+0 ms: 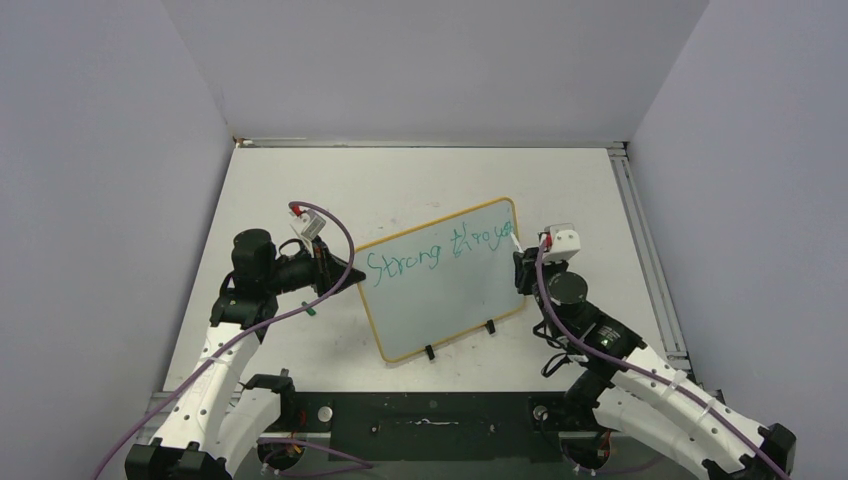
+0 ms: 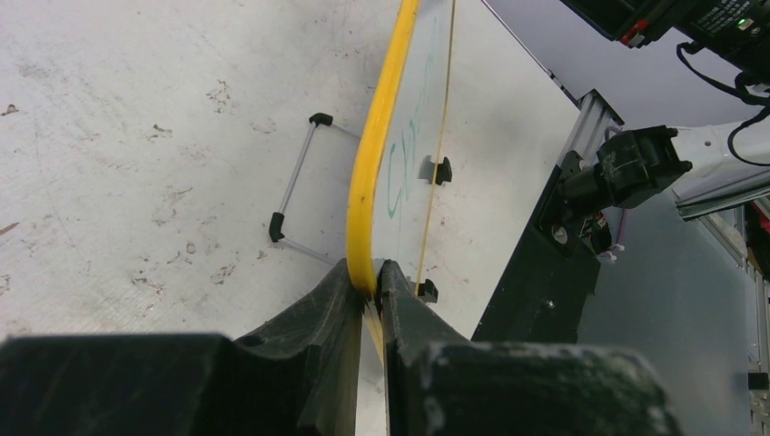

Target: Write a sentence on the whiteboard

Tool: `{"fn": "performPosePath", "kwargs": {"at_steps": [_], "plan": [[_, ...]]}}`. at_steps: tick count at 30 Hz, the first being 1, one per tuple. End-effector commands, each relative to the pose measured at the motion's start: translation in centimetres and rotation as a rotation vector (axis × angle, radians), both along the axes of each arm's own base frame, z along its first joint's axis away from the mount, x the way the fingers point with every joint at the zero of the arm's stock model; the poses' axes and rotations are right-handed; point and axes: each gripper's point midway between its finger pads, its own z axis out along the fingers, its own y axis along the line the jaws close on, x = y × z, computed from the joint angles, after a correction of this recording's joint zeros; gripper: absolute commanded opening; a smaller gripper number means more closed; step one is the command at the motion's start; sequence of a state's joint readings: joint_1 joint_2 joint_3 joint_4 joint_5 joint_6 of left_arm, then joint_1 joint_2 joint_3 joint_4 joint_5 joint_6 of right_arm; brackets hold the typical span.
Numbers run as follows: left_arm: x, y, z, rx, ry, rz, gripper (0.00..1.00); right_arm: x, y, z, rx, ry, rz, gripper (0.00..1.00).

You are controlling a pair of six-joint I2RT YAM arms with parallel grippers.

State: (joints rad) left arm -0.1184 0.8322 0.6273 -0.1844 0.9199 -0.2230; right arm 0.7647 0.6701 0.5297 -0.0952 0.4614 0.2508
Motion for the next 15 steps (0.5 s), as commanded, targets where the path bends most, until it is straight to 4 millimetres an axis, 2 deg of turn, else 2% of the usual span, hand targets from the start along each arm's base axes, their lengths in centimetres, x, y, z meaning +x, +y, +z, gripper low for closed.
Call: {"fn": "performPosePath", "kwargs": {"at_steps": [1, 4, 7, 15], "plan": [[0.7, 0.3, 1.1, 0.023, -0.092, 0.015, 0.0, -0.7, 0.8, 4.3, 0.087, -0.065, 0.071, 0.05], [0.8, 0.3, 0.9, 0.03, -0.087, 0.021, 0.0, -1.5, 1.3, 5.4, 0.114, -0.065, 0.117, 0.05], [0.8, 0.4, 0.9, 0.031, -0.089, 0.023, 0.0, -2.5, 2.8, 5.5, 0.147, -0.031, 0.204, 0.05], [0.5, 0.2, 1.0, 0.027, -0.089, 0.013, 0.0, -7.3, 9.5, 3.6, 0.282, 0.013, 0.539, 0.05]]}}
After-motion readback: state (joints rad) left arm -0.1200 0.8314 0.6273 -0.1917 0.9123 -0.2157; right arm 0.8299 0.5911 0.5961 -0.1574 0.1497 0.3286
